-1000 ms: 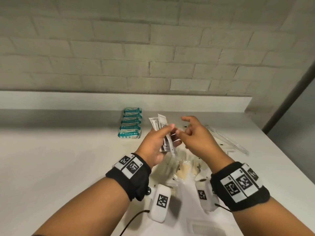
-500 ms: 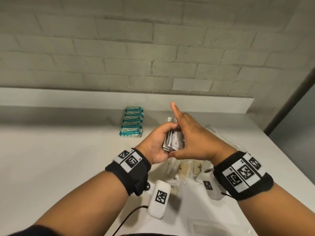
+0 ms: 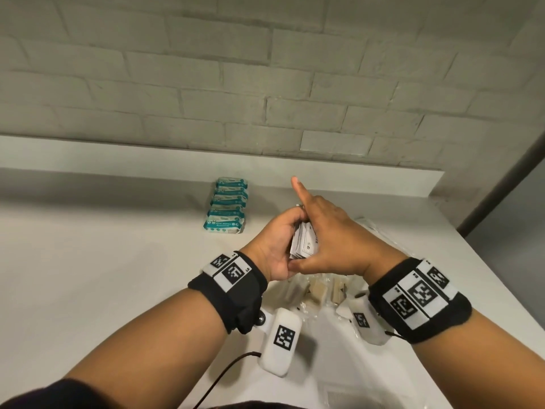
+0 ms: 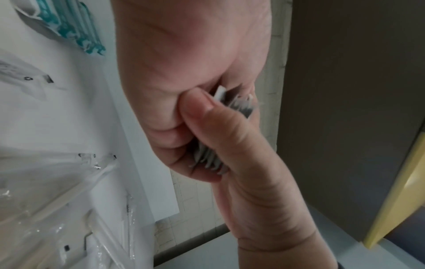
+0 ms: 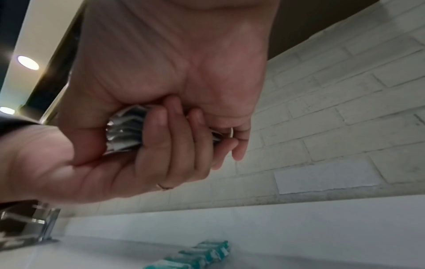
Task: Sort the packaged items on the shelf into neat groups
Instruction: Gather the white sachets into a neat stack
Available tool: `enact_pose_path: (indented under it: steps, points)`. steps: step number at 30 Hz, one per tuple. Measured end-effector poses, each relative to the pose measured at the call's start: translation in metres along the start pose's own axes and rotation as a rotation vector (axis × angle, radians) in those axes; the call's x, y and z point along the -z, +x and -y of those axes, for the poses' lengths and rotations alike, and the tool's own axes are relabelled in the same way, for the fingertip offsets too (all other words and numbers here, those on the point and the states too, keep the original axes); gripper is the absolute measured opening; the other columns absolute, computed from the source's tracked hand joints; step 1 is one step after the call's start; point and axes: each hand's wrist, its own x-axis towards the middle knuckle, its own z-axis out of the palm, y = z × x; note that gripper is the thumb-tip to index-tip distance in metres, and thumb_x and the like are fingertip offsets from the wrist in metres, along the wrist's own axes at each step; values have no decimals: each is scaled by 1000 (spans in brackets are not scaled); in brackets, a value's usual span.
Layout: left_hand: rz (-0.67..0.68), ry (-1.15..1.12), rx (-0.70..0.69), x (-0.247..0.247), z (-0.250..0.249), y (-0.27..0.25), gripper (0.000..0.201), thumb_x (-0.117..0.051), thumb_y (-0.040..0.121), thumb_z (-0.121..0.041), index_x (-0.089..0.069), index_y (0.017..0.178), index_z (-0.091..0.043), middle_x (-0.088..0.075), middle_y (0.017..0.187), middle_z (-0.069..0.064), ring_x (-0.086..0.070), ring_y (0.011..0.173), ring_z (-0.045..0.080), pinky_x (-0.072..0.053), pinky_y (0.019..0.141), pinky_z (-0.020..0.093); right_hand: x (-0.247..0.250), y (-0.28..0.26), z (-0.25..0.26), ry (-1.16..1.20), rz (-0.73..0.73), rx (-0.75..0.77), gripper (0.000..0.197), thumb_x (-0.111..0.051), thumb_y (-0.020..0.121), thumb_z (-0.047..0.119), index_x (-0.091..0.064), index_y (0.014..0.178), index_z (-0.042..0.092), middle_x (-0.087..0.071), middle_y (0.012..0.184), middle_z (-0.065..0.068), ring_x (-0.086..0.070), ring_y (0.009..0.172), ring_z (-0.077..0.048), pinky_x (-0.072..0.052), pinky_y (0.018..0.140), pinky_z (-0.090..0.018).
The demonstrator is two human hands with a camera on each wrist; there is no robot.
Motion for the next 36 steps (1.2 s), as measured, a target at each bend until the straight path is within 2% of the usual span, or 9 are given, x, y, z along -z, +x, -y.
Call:
enact_pose_path:
  steps: [3, 5, 8, 11, 15, 19, 26, 31, 36]
  points:
    - [-62, -93, -50, 3, 1, 7, 33, -39, 92, -29, -64, 88, -8, -63, 70, 8, -64, 63, 20, -51, 59, 26, 2, 5, -8, 264, 66, -69, 143, -88, 54, 47, 28, 138, 52, -20, 153, 4, -22, 141, -15, -29, 113, -36]
    - [-125, -164, -122, 8, -2, 15, 30, -36, 93, -29, -57, 105, -11, -65, 78, 9, -62, 74, 22, -49, 68, 32, 5, 11, -15, 621, -30, -216, 118, -79, 70, 43, 9, 148, 46, -25, 153, 5, -28, 139, -14, -35, 106, -34]
    - [-190, -224, -229, 18, -9, 30, 36, -34, 95, -29, -64, 98, -10, -68, 81, 10, -63, 80, 25, -48, 77, 41, 3, 24, -34, 1085, 20, -506, 66, -61, 81, 47, -43, 139, 21, -60, 119, -6, -60, 103, -24, -51, 86, -47]
    - [-157, -206, -251, 26, -8, 50, 63, -29, 97, -28, -76, 58, -12, -70, 63, 8, -69, 62, 22, -47, 79, 39, -15, 40, -49, 1379, 203, -564, 50, -60, 81, 35, -57, 122, 8, -67, 100, -15, -66, 86, -29, -57, 74, -44]
    - [-196, -173, -236, 32, -13, 68, 45, -28, 95, -25, -68, 86, -7, -72, 76, 9, -67, 69, 24, -48, 76, 37, -36, 69, -61, 1468, 166, -603, 28, -64, 81, 19, -59, 104, 4, -67, 78, -9, -64, 64, -21, -56, 54, -29]
    - [-300, -3, -229, 61, -31, 95, 25, -50, 87, -26, -59, 99, -7, -62, 89, 11, -58, 84, 28, -48, 77, 38, -41, 104, -86, 1415, 212, -663, 25, -65, 79, 14, -61, 102, 4, -63, 73, -9, -57, 54, -16, -46, 44, -23]
    - [-488, 828, -52, 97, -90, 145, 24, -64, 87, -24, -66, 99, -4, -70, 107, 21, -67, 96, 32, -55, 88, 41, -40, 165, -138, 1064, 458, -759, 17, -64, 85, 3, -56, 98, 10, -63, 93, -18, -62, 85, -38, -56, 76, -46]
    - [-493, 1595, 45, 101, -92, 161, 30, -55, 92, -19, -62, 118, -4, -64, 118, 13, -62, 109, 29, -50, 92, 36, -57, 189, -137, 873, 379, -745, 9, -65, 85, 1, -59, 91, 4, -61, 89, -19, -63, 72, -30, -59, 72, -41]
    - [-477, 1744, 65, 107, -83, 169, 30, -50, 94, -21, -54, 118, -3, -62, 117, 16, -59, 105, 32, -45, 80, 34, -61, 197, -129, 371, 348, -603, 19, -69, 82, 15, -59, 91, 2, -64, 67, -13, -63, 52, -23, -60, 67, -38]
